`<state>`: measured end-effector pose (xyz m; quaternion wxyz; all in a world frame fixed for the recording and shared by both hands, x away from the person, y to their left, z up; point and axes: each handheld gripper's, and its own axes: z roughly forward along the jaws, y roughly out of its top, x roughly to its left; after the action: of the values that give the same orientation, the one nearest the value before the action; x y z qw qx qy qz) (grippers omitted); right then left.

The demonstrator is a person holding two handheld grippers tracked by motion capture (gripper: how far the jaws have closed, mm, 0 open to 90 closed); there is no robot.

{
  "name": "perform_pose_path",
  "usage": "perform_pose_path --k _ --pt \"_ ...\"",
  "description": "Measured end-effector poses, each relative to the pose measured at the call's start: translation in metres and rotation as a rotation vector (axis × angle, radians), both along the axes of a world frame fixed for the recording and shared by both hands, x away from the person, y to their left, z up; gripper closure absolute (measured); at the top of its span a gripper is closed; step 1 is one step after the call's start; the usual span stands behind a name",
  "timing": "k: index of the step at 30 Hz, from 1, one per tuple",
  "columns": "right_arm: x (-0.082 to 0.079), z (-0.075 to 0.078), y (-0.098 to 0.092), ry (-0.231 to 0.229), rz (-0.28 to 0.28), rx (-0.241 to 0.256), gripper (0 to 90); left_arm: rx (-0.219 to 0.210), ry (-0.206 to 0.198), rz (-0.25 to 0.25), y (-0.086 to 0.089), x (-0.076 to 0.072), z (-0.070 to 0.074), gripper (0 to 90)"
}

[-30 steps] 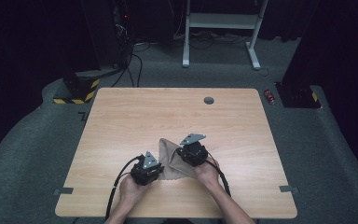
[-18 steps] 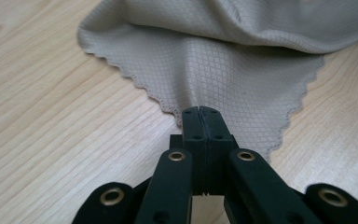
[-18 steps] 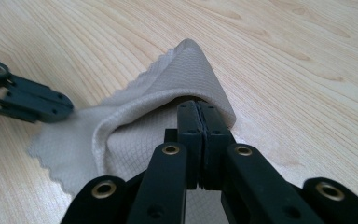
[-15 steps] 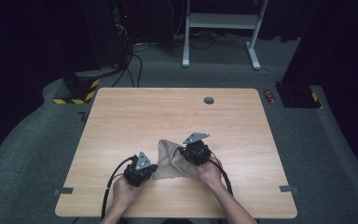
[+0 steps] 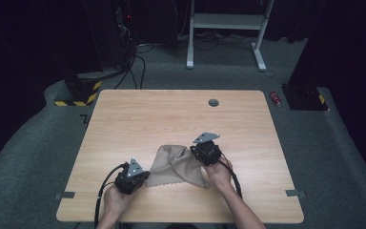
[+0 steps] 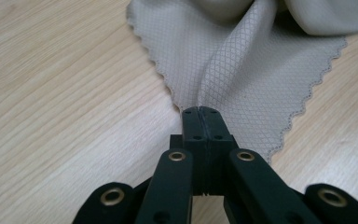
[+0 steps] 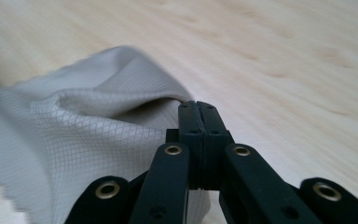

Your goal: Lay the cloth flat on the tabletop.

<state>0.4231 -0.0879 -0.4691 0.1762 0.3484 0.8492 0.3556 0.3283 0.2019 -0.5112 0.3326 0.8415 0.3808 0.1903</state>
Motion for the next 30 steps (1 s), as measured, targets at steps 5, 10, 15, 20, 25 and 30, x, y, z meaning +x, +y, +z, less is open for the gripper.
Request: perform_pose_path --k 5,10,15,20,25,30 --pt "0.005 0.003 -0.018 -0.020 -0.069 -0.021 89.9 -0.002 0.027 0.010 0.002 0.001 -0.001 89.9" --pt "0.011 0.000 -0.036 -0.023 -0.136 -0.044 89.9 0.001 0.033 0.011 0.002 0.001 -0.003 89.9" --pt "0.010 -0.007 -0.045 0.006 -0.125 -0.057 89.2 -0.053 0.036 0.017 0.001 0.008 0.000 85.7" --pt "0.008 -0.011 -0.040 0.020 -0.094 -0.043 87.8 -0.113 0.028 0.040 -0.010 0.030 0.009 62.3" --pt "0.009 -0.011 -0.043 0.049 -0.107 0.003 76.5 -0.130 0.027 0.074 -0.024 0.060 0.014 54.4" --pt "0.016 -0.018 -0.045 0.101 -0.122 -0.011 66.6 -0.129 0.050 0.098 -0.045 0.097 0.014 48.2"
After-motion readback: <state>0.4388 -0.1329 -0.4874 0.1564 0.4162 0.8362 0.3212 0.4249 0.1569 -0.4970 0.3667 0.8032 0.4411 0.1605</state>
